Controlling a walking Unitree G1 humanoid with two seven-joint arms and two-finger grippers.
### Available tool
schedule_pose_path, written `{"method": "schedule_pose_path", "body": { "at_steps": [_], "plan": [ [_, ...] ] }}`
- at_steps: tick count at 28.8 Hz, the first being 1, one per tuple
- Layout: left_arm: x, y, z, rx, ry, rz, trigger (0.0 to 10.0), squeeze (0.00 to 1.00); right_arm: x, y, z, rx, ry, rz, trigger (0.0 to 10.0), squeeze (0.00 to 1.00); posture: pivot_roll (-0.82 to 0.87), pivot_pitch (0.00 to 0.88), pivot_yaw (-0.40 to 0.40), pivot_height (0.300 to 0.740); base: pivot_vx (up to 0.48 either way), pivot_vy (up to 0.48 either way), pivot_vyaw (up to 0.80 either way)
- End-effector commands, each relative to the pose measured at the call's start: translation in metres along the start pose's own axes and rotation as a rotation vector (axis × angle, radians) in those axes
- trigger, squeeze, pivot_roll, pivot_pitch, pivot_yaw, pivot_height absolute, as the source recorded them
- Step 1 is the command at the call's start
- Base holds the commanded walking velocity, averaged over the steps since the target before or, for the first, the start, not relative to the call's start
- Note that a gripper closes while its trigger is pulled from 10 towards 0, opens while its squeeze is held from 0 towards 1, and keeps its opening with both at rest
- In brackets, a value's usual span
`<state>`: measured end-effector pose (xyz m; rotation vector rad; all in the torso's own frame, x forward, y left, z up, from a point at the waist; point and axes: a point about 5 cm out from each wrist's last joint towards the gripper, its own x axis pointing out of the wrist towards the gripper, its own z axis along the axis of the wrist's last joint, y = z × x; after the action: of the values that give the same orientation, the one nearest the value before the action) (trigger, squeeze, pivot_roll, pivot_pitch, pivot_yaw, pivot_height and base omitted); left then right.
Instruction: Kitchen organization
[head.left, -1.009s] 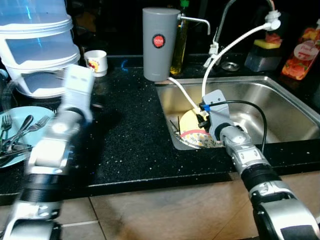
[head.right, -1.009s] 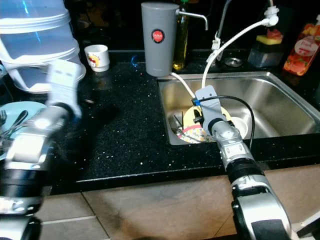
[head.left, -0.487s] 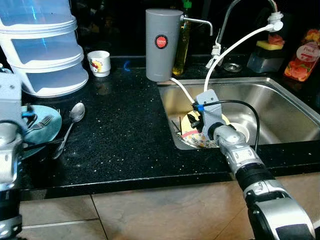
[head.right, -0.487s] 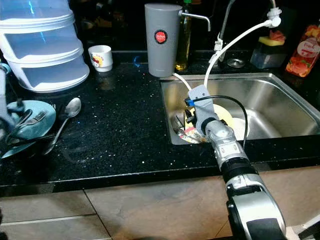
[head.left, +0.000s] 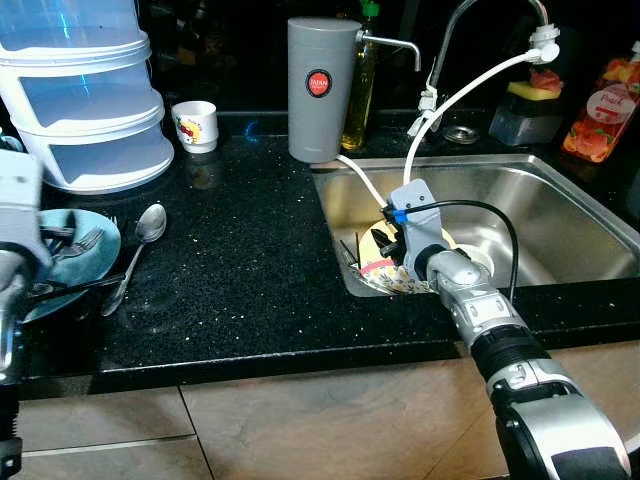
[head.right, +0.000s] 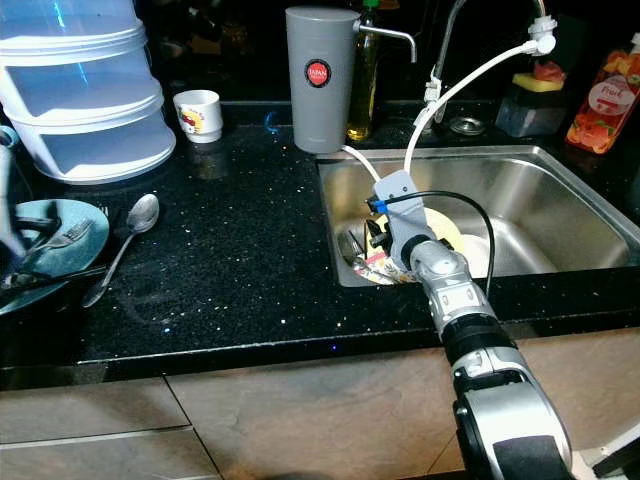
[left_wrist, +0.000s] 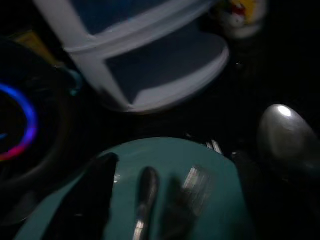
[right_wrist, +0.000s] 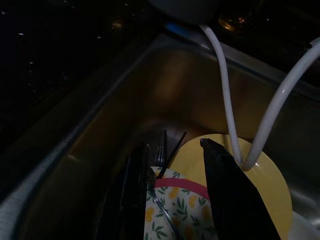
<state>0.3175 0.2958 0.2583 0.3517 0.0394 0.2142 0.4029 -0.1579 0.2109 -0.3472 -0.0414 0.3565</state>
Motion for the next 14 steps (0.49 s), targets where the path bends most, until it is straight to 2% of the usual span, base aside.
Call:
{"method": "schedule_pose_path", "body": {
  "at_steps": [1, 2, 3, 6, 10, 11, 14],
  "plan": [
    [-0.001, -0.008, -0.010, 0.026, 0.082, -0.020, 10.0, 0.64, 0.000, -0.002, 0.002, 0.003, -0.009, 0.001, 10.0, 0.00, 0.11, 0.097, -0.001, 0.740, 0.000, 0.000, 0.00],
    [-0.001, -0.008, -0.010, 0.026, 0.082, -0.020, 10.0, 0.64, 0.000, -0.002, 0.002, 0.003, -0.009, 0.001, 10.0, 0.00, 0.11, 0.097, -0.001, 0.740, 0.000, 0.000, 0.00],
    [-0.001, -0.011, -0.014, 0.032, 0.121, -0.023, 10.0, 0.51, 0.000, -0.002, 0.002, 0.002, -0.008, 0.002, 10.0, 0.00, 0.11, 0.097, -0.001, 0.740, 0.000, 0.000, 0.00],
    [-0.001, -0.021, -0.020, 0.102, 0.173, -0.047, 10.0, 0.53, 0.000, -0.003, 0.002, -0.002, -0.007, 0.003, 10.0, 0.00, 0.11, 0.100, 0.000, 0.740, 0.000, 0.000, 0.00],
    [0.001, -0.029, -0.017, 0.150, 0.152, -0.079, 10.0, 0.50, 0.000, -0.003, 0.002, -0.004, -0.008, 0.003, 10.0, 0.00, 0.11, 0.100, -0.001, 0.740, 0.000, 0.000, 0.00],
    [0.002, -0.032, -0.014, 0.154, 0.134, -0.090, 10.0, 0.30, 0.000, -0.003, 0.002, -0.004, -0.008, 0.002, 10.0, 0.00, 0.11, 0.100, -0.001, 0.740, 0.000, 0.000, 0.00],
    [0.002, -0.037, -0.010, 0.154, 0.120, -0.102, 10.0, 0.25, 0.000, -0.004, 0.003, -0.006, -0.009, 0.001, 10.0, 0.00, 0.11, 0.099, 0.001, 0.740, 0.000, 0.000, 0.00]
  ]
}}
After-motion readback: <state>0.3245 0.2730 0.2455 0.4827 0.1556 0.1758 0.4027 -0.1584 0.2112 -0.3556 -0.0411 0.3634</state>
